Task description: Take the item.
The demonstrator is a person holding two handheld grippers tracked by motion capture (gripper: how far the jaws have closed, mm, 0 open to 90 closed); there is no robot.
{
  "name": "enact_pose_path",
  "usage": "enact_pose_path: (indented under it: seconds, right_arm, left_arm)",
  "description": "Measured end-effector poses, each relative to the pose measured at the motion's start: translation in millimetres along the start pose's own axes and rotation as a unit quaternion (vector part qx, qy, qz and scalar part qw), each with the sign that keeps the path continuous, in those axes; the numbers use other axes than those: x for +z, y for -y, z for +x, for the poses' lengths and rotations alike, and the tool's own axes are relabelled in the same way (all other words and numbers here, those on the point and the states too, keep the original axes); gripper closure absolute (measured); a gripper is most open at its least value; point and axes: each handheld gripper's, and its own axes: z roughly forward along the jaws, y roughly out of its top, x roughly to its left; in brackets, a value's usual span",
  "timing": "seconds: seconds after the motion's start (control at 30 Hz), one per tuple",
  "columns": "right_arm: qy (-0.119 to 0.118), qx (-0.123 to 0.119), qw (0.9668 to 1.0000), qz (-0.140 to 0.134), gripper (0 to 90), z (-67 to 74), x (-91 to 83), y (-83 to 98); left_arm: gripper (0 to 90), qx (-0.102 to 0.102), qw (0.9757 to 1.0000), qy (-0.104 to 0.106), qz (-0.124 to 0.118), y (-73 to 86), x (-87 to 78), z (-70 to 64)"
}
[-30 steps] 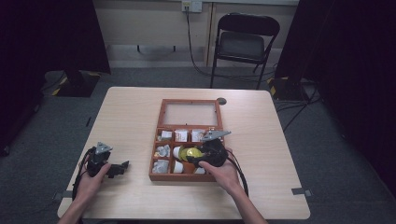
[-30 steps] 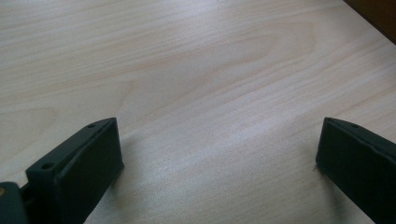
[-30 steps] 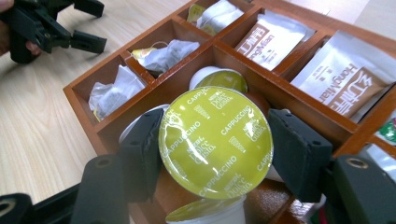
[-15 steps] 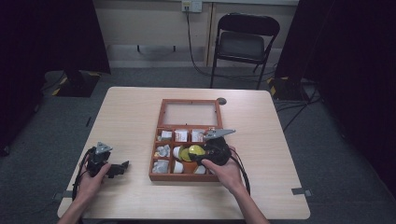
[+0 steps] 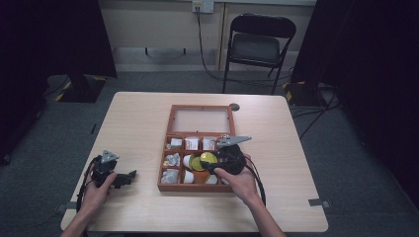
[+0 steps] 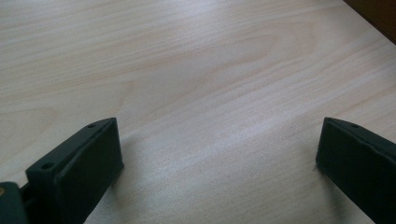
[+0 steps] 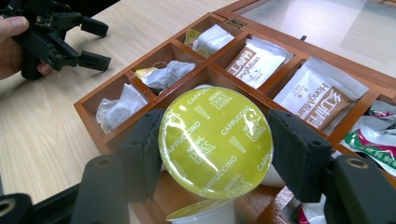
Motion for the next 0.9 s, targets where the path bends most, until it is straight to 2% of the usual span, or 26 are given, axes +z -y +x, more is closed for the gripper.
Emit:
enact_pose_path:
  seconds: [0.47,0.9]
  right_arm:
    - [-0.003,0.004,0.9999,-0.016,38.3,-1.3,-10.4,-4.3]
    - [0.003,0.006,0.9996,-0.028,38.3,-3.9,-18.9,-6.2]
  left_arm:
    - [0.0,0.0,1.0,0.0,0.0,0.0,0.0,0.0]
    - [0.0,0.0,1.0,0.0,0.0,0.0,-0.1,0.0]
